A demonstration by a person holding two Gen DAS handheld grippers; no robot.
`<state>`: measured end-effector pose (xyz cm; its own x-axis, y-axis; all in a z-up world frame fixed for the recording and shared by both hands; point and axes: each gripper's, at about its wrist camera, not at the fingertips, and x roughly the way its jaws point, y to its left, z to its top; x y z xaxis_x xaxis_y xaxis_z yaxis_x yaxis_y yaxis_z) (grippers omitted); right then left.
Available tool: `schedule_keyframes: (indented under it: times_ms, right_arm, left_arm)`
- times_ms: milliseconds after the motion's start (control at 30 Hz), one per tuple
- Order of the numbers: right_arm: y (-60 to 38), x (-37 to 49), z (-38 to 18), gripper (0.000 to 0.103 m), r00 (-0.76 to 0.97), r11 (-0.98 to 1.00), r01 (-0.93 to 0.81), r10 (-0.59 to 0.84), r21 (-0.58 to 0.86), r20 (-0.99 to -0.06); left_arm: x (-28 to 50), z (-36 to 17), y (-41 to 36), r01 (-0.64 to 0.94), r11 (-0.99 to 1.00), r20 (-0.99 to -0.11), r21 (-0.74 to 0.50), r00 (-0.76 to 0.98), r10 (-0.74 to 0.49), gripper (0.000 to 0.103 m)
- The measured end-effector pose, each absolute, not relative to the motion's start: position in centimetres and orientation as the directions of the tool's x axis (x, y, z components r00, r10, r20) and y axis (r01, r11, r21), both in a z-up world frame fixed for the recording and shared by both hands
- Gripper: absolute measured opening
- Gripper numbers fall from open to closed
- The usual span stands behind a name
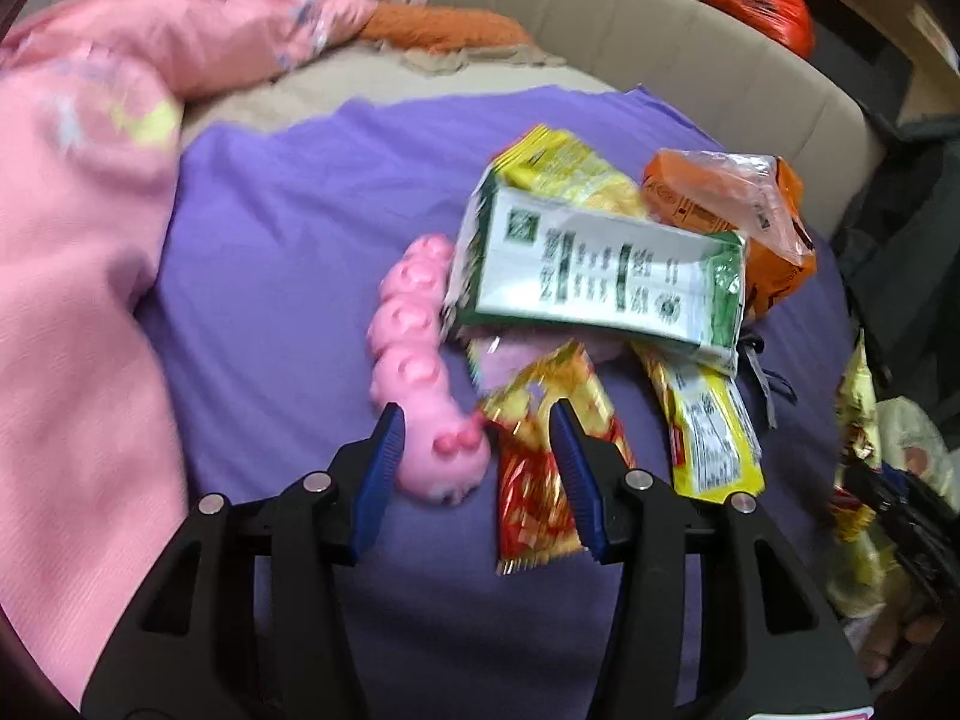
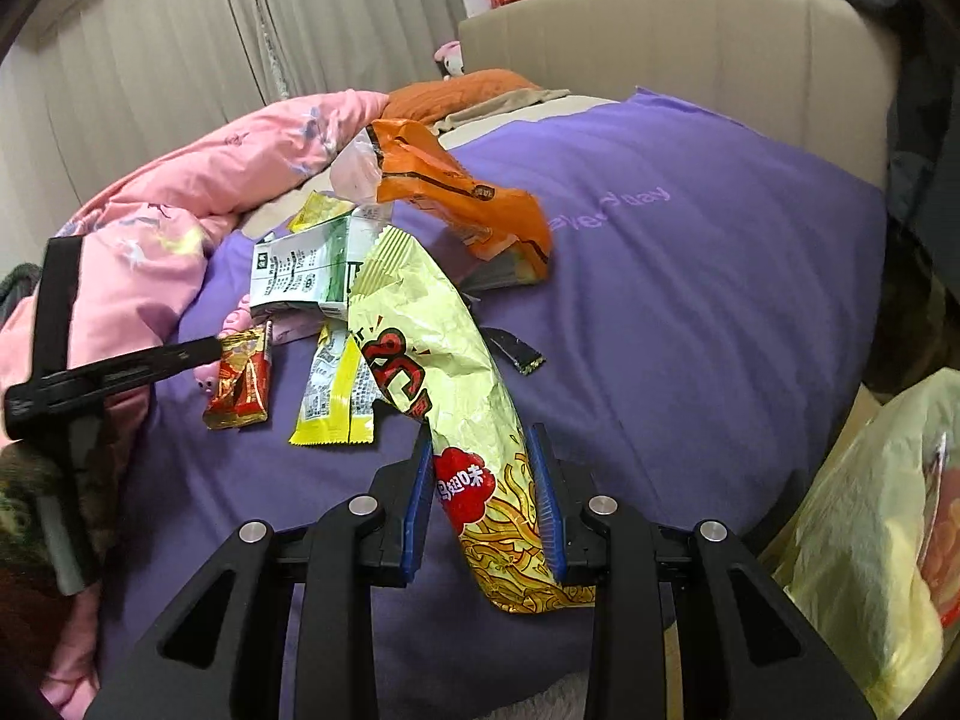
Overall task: Collect trash
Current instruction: 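Grasp the red-gold wrapper with the left tool while the right tool lifts the yellow chip bag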
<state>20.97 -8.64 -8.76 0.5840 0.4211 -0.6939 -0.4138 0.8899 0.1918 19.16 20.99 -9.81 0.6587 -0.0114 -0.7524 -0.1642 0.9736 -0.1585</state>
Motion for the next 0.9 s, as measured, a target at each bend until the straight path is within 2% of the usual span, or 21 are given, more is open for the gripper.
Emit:
schedule_keyframes:
  times_ms: [233, 300, 367, 433, 600, 733, 767, 900]
  right_arm:
    - [-9.2, 20.3, -9.1, 0.029, 0.580, 0.885, -0.419, 0.433, 0.204, -0.690]
    - [-9.1, 20.3, -9.2, 0.029, 0.576, 0.884, -0.417, 0.437, 0.212, -0.691]
    - [-9.0, 20.2, -9.3, 0.029, 0.573, 0.882, -0.420, 0.441, 0.215, -0.691]
    - [-8.9, 19.9, -9.2, 0.029, 0.578, 0.882, -0.423, 0.439, 0.208, -0.688]
    - [-9.2, 19.7, -8.8, 0.029, 0.595, 0.885, -0.421, 0.435, 0.199, -0.676]
    - [-9.1, 19.7, -9.1, 0.029, 0.587, 0.882, -0.424, 0.440, 0.205, -0.680]
    - [-8.9, 19.6, -9.2, 0.029, 0.585, 0.881, -0.429, 0.440, 0.201, -0.681]
    - [-8.8, 19.5, -9.3, 0.029, 0.583, 0.880, -0.433, 0.439, 0.195, -0.684]
  left_arm:
    - [19.5, -9.1, 18.6, -0.025, 0.991, -0.702, -0.128, 0.708, -0.073, 0.047]
    - [19.8, -9.5, 18.5, 0.064, 0.960, -0.708, -0.272, 0.662, -0.244, 0.047]
    - [19.7, -9.4, 18.5, 0.122, 0.919, -0.688, -0.376, 0.628, -0.364, 0.047]
    - [19.1, -8.5, 18.6, 0.124, 0.932, -0.680, -0.341, 0.652, -0.336, 0.047]
    - [19.1, -7.7, 20.4, -0.024, 0.993, -0.691, -0.117, 0.720, -0.064, 0.047]
    - [20.4, -9.7, 20.9, -0.030, 0.996, -0.731, -0.084, 0.681, -0.041, 0.046]
    - [20.6, -10.1, 20.6, -0.021, 0.997, -0.738, -0.078, 0.673, -0.043, 0.043]
    - [20.3, -10.4, 18.8, 0.096, 0.986, -0.744, -0.137, 0.647, -0.166, 0.042]
